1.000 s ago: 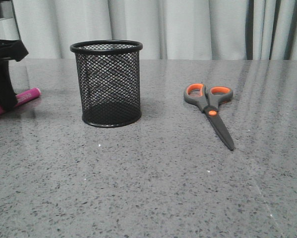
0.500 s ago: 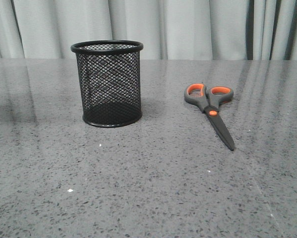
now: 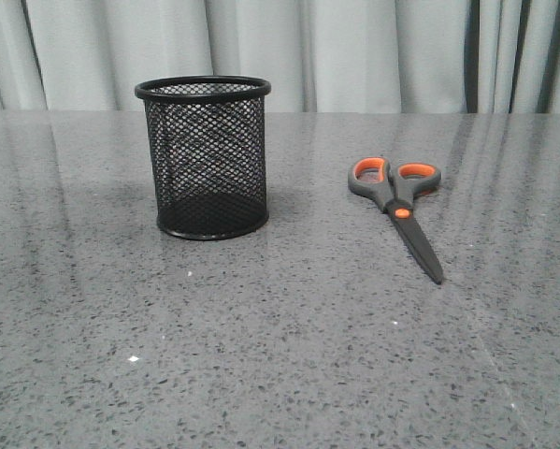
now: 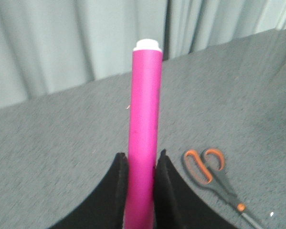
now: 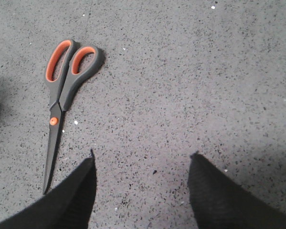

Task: Put pen and scissors into bin
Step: 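Carry the highlighter over the mesh holder and lower it in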

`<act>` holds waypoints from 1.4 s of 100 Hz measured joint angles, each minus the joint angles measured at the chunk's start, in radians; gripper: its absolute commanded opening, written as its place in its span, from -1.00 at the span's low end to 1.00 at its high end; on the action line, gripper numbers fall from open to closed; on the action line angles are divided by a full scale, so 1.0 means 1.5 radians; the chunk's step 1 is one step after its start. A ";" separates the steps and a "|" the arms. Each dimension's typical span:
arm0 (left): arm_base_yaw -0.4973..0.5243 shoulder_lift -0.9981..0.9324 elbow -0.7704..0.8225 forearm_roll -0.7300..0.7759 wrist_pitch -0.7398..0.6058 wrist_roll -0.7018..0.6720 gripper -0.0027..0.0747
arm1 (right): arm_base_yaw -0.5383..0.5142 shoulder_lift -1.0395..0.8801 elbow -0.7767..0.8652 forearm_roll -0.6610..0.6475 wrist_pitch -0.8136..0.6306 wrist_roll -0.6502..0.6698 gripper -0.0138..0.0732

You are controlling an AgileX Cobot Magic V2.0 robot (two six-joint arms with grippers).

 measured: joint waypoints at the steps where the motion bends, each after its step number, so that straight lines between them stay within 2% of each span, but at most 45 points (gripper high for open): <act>1: -0.003 0.002 0.000 -0.001 -0.008 0.001 -0.99 | 0.000 0.000 0.000 0.000 0.000 0.000 0.19; 28: -0.082 0.107 0.000 -0.002 -0.091 0.006 -0.99 | 0.000 0.000 0.000 0.000 0.001 0.000 0.19; 66: -0.090 0.203 0.000 -0.002 -0.099 0.006 -0.99 | 0.000 0.000 0.000 0.000 0.002 0.001 0.19; 140: -0.090 0.213 0.000 0.042 -0.005 0.006 -0.99 | 0.000 0.000 0.000 0.000 0.004 0.000 0.19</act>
